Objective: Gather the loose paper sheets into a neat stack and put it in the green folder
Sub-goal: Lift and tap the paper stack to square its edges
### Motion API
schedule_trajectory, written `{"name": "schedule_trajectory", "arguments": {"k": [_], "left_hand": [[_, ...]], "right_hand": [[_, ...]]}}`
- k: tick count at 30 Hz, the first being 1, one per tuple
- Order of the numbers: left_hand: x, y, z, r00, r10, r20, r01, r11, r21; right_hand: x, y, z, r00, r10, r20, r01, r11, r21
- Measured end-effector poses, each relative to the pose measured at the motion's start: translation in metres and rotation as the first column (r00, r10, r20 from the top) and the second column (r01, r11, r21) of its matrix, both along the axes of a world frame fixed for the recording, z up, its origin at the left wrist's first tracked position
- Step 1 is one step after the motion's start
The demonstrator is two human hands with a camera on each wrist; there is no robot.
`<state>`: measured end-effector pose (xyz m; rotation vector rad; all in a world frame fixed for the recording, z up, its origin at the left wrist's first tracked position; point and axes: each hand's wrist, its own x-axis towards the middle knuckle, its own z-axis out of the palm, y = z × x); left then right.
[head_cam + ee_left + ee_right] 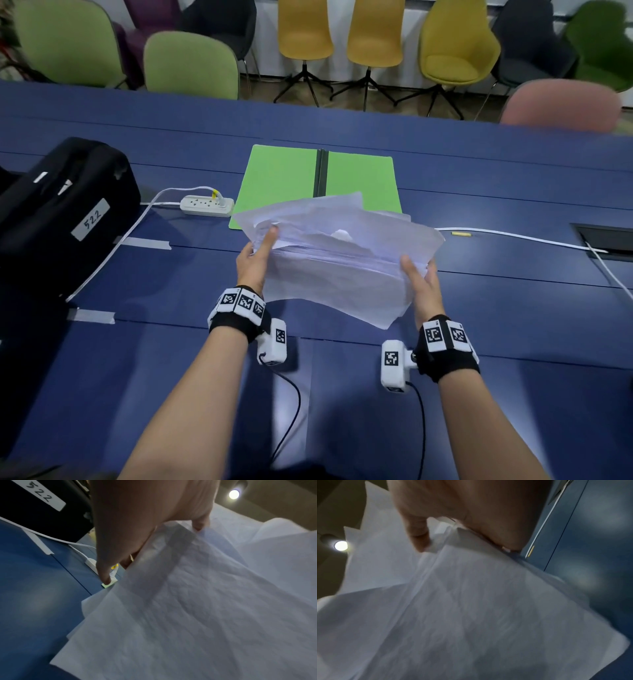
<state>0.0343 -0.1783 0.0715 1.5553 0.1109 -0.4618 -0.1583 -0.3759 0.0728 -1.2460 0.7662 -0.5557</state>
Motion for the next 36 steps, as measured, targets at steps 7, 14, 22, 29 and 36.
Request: {"name": "schedule_trajectory", "arguments": {"k": [7,14,22,29,36], "left_hand": [[0.003,0.010,-0.004,0.956,-0.279,0.093,0.265,0.954,0.142],[0.000,-0.001,-0.005,0.933,-0.335,0.131,0.282,0.907,0.313],[-0.005,0.007,-0.005,0.897,-0.405,0.177,0.384,0.912,0.141],[-0.002,0.034,-0.018,0.938,-0.318,0.140,0.286,0.935,0.210],[-0.010,0.029,-0.024,0.954,-0.278,0.116,0.244,0.939,0.241]], "right_hand": [[-0.018,-0.013,-0.013,0.964,0.206,-0.168,-0.238,0.950,-0.200],[-0.017,-0.006,-0.014,0.833,0.459,-0.309,-0.536,0.809,-0.243],[-0.010,-0.010,-0.009,0.895,0.164,-0.416,-0.341,0.852,-0.397],[-0.020,-0.018,-0.024,0.984,-0.034,-0.177,-0.002,0.980,-0.197],[-0.035,-0.023,-0.052,0.989,0.077,-0.126,-0.068,0.995,0.074]]}}
